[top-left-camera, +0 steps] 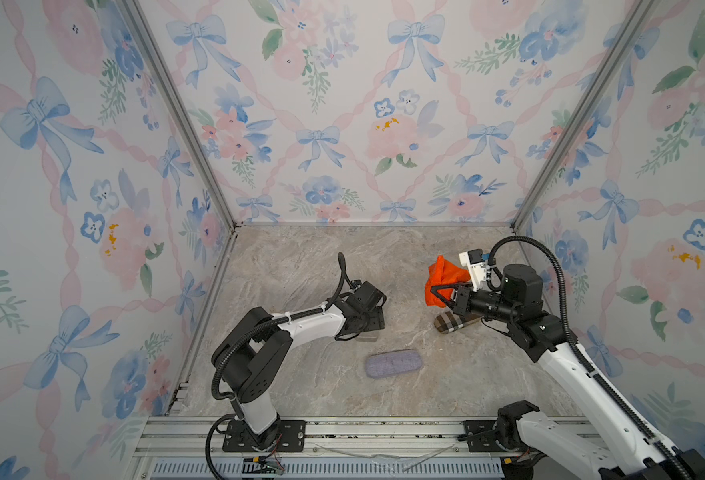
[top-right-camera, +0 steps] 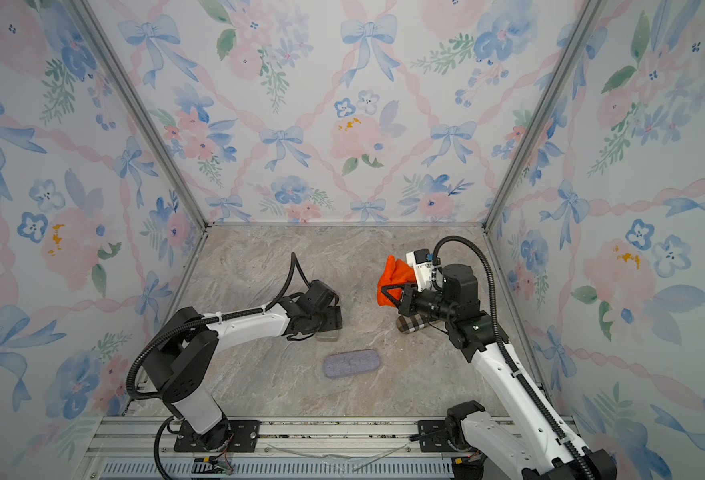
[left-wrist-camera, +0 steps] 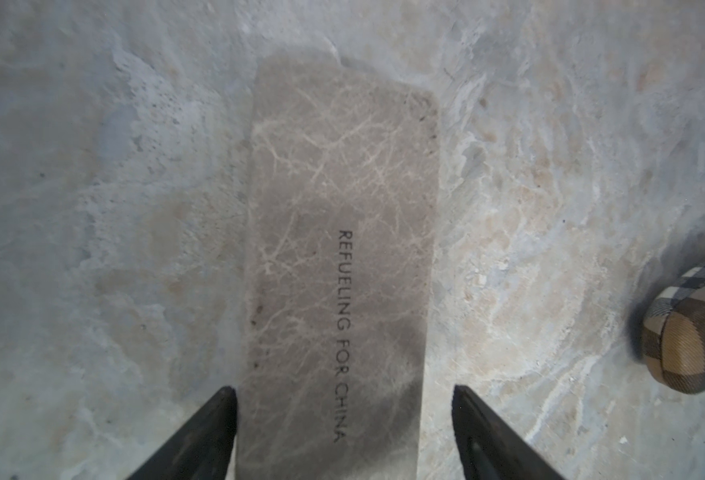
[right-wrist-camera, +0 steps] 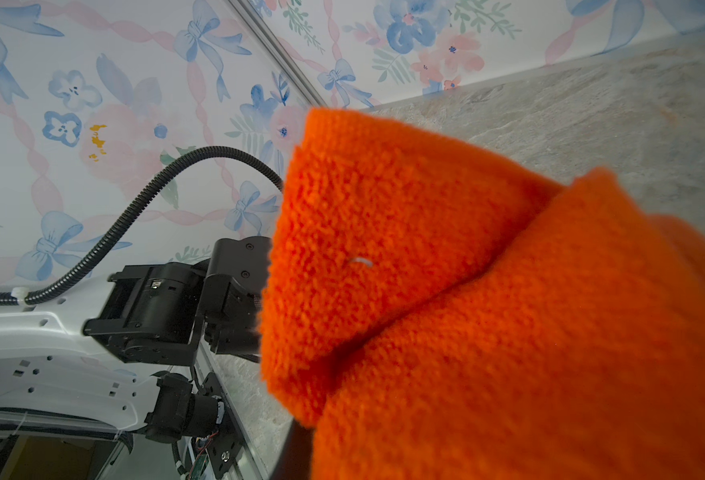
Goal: Wipe the eyeglass case
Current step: Adjust the eyeglass case at the center of the board.
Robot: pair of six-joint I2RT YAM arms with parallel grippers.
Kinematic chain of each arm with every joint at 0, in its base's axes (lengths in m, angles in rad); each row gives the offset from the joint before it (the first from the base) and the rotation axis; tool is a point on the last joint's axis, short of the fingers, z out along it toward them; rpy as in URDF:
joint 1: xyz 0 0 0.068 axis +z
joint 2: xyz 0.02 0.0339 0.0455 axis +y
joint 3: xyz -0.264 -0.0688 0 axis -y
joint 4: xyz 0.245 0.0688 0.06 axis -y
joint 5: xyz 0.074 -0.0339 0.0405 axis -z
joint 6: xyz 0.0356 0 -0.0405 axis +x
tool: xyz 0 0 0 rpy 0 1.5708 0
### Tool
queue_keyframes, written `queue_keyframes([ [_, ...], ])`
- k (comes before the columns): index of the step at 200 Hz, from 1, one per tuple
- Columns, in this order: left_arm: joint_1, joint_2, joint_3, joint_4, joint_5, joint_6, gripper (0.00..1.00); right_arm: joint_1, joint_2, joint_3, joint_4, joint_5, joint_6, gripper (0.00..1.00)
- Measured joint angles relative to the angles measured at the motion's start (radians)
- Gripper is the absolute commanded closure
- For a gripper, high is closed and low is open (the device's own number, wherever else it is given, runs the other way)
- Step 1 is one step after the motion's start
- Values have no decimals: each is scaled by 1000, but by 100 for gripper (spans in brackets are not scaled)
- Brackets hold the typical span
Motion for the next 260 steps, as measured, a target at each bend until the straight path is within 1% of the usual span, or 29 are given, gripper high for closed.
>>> queue_keyframes([
  [23, -9, 0, 0, 0, 16, -2, 19, 0, -5, 0, -8, 0, -4, 100],
  [67, -39, -2, -4, 9, 57, -30, 21, 0, -9, -9, -10, 0, -8, 100],
  [102, -74, -2, -4, 64, 111, -72, 21, 0, -13, -15, -11, 4, -8, 100],
  [124, -76, 2, -1, 106, 139, -85, 21, 0, -27, -15, -18, 11, -8, 100],
  [166, -75, 71, 77, 187, 214, -71, 20, 0, -53, -22, -32, 22, -8, 100],
  [187, -71, 81, 121, 200, 253, -14, 19, -2, -53, -24, -41, 23, -8, 100],
  [209, -53, 64, 149, 197, 303, 85, 18, -19, -57, -24, -50, 23, -8, 100],
  [212, -51, 58, 148, 195, 309, 99, 17, -24, -58, -24, -53, 21, -8, 100],
  [220, -41, 34, 142, 183, 325, 135, 8, -37, -62, -24, -56, 22, -8, 100],
  [228, -31, 3, 132, 171, 336, 174, 7, -52, -65, -24, -57, 22, -8, 100],
  [247, -7, -83, 127, 119, 340, 326, 8, -81, -66, -24, -56, 21, -8, 100],
  [260, 3, -108, 166, 64, 307, 472, 8, -93, -63, -24, -55, 20, -8, 100],
])
